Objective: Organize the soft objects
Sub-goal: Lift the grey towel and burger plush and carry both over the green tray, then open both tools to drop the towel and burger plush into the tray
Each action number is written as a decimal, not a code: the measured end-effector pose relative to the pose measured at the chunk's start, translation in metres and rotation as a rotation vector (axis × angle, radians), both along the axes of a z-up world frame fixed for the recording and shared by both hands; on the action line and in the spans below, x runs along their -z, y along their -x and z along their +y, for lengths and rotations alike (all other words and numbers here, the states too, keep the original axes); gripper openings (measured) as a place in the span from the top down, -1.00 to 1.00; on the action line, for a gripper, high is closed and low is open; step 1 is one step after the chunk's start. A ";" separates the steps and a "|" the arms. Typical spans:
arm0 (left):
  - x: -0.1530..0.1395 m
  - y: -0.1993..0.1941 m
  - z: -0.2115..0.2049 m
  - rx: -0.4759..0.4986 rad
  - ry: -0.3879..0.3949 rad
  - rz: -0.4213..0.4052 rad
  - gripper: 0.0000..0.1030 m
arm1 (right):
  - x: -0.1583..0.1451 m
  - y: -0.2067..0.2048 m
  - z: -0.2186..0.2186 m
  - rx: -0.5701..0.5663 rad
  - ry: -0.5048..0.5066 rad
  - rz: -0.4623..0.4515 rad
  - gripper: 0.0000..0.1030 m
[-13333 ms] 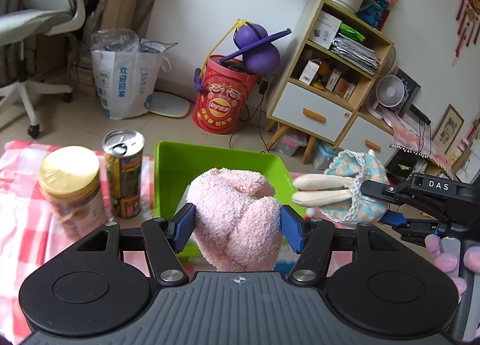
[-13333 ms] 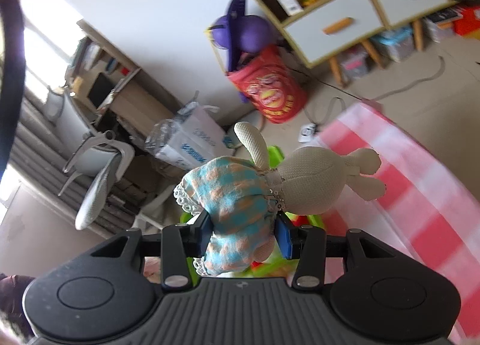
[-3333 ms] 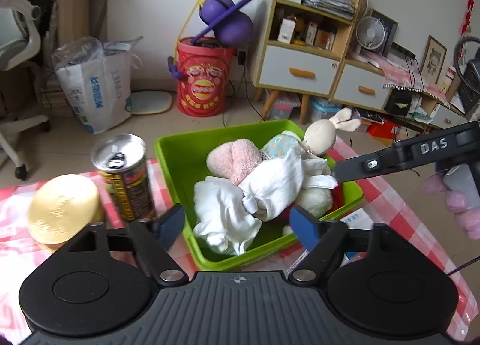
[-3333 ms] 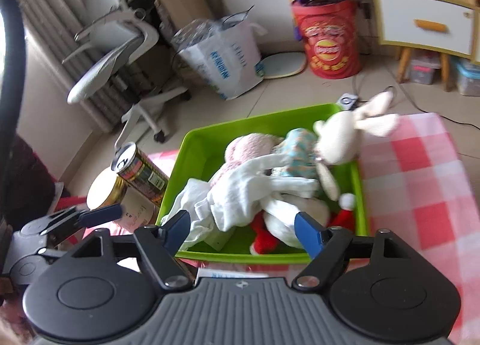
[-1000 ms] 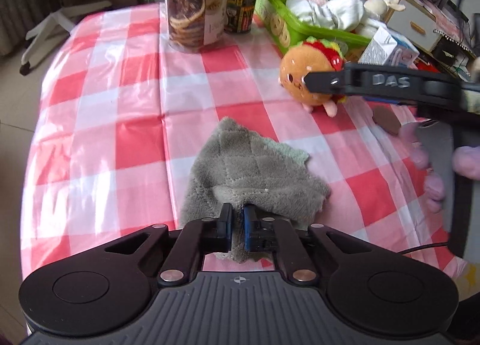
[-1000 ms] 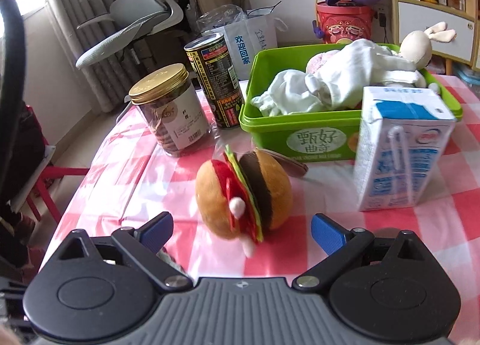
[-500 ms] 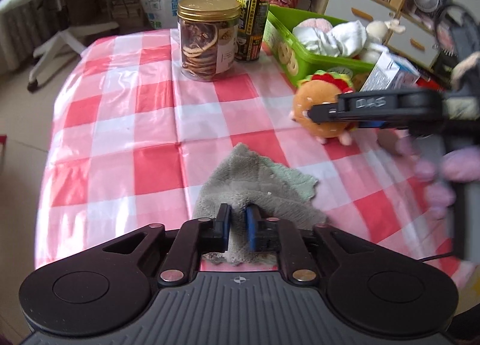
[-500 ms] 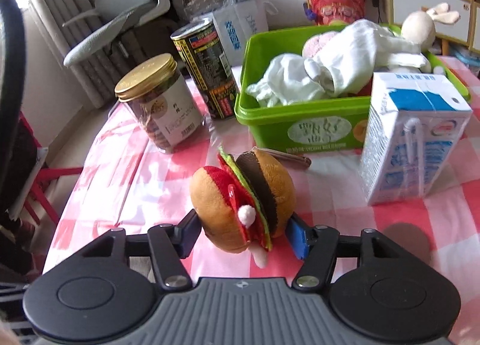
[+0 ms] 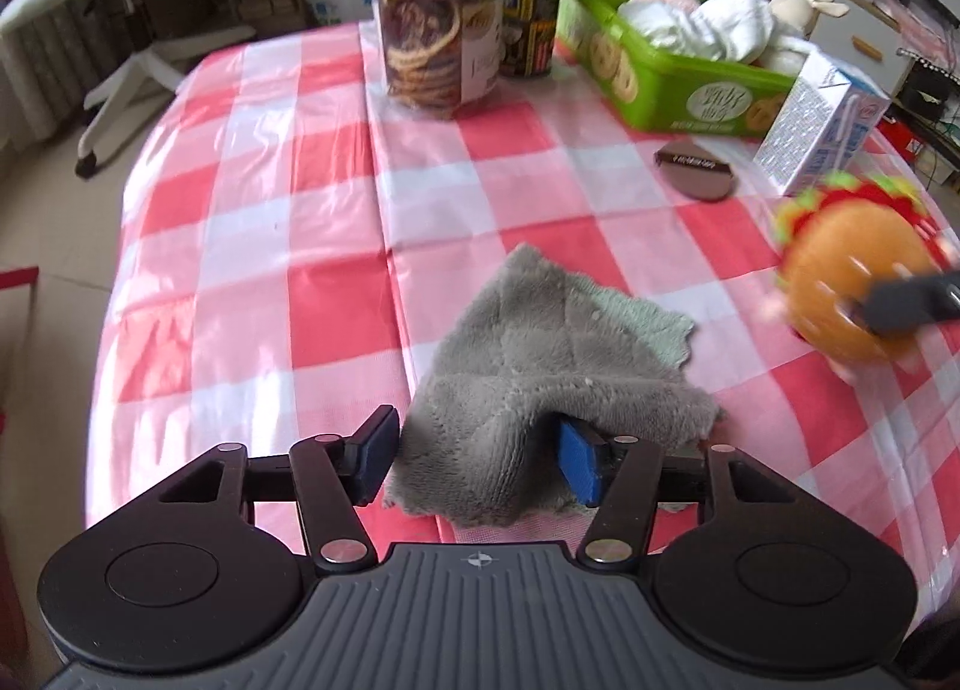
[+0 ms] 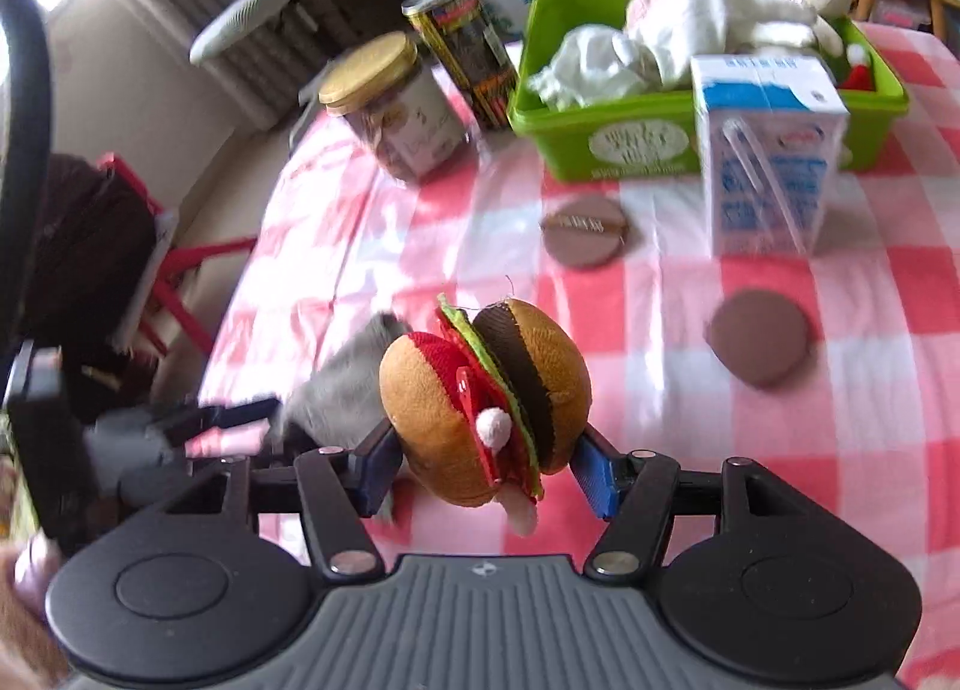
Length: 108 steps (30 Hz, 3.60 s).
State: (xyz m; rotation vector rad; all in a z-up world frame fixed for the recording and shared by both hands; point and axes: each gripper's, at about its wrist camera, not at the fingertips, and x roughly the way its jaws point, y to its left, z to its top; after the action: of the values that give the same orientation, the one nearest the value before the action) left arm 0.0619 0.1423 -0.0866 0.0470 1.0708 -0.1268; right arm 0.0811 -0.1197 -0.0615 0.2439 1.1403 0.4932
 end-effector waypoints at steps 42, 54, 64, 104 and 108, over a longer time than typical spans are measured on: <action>-0.066 -0.011 -0.031 -0.068 0.284 -0.249 0.87 | -0.013 0.001 -0.104 0.242 -0.094 -0.044 0.32; -0.105 -0.041 -0.066 -0.078 0.299 -0.341 0.87 | -0.047 -0.016 -0.153 0.407 -0.271 -0.113 0.32; -0.133 -0.112 -0.107 0.005 0.217 -0.391 0.87 | -0.078 -0.080 -0.159 0.395 -0.296 -0.195 0.32; -0.047 -0.197 -0.133 0.118 0.069 -0.450 0.07 | -0.006 -0.276 -0.002 0.154 0.008 -0.110 0.18; -0.055 -0.186 -0.131 0.135 0.069 -0.453 -0.09 | -0.019 -0.272 -0.008 0.181 -0.002 -0.095 0.06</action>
State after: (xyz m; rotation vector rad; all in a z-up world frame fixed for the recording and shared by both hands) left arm 0.2478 0.0110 -0.0319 0.0820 0.6097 -0.2617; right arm 0.3535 -0.1274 -0.0429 0.3189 1.0151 0.3423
